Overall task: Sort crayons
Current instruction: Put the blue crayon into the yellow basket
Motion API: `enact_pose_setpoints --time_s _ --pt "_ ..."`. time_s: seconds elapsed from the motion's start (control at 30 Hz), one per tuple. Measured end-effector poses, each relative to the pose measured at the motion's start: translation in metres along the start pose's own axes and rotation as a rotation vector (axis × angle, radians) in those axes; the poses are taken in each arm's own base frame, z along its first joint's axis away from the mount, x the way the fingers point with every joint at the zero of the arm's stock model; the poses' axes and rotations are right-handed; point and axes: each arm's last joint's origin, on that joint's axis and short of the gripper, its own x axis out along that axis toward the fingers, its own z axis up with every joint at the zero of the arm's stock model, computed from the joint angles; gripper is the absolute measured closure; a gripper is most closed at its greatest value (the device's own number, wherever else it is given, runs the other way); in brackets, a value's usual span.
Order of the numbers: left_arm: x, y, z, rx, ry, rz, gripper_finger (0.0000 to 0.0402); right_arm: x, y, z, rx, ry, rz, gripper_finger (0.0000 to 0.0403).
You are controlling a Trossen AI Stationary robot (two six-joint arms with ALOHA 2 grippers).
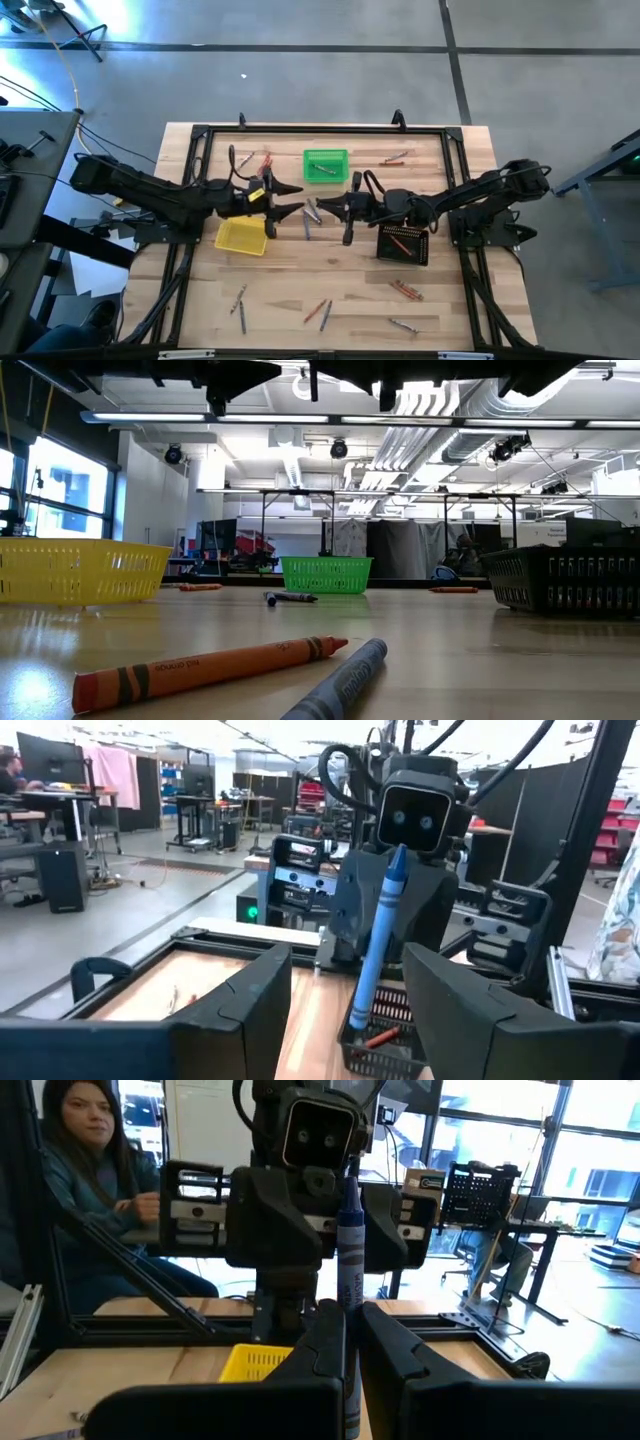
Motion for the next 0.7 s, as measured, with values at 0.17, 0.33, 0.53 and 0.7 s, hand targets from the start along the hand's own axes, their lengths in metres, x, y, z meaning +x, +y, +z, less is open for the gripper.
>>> enact_pose_setpoints --time_s 0.17,0.33,0.53,0.7 --pt "0.017 -0.005 0.002 0.033 0.013 -0.019 0.0220 0.000 0.000 0.000 0.004 -0.002 -0.001 0.0402" --pt "0.030 -0.010 0.007 0.081 0.006 -0.037 0.0220 0.000 0.000 0.000 0.002 0.004 0.000 0.0402" --pt "0.032 -0.011 0.012 0.086 -0.010 -0.039 0.0220 0.000 0.000 0.000 -0.003 0.005 0.000 0.0402" --pt "0.033 -0.011 0.011 0.064 -0.006 -0.077 0.0220 0.000 0.000 0.000 -0.003 0.005 -0.001 0.0402"
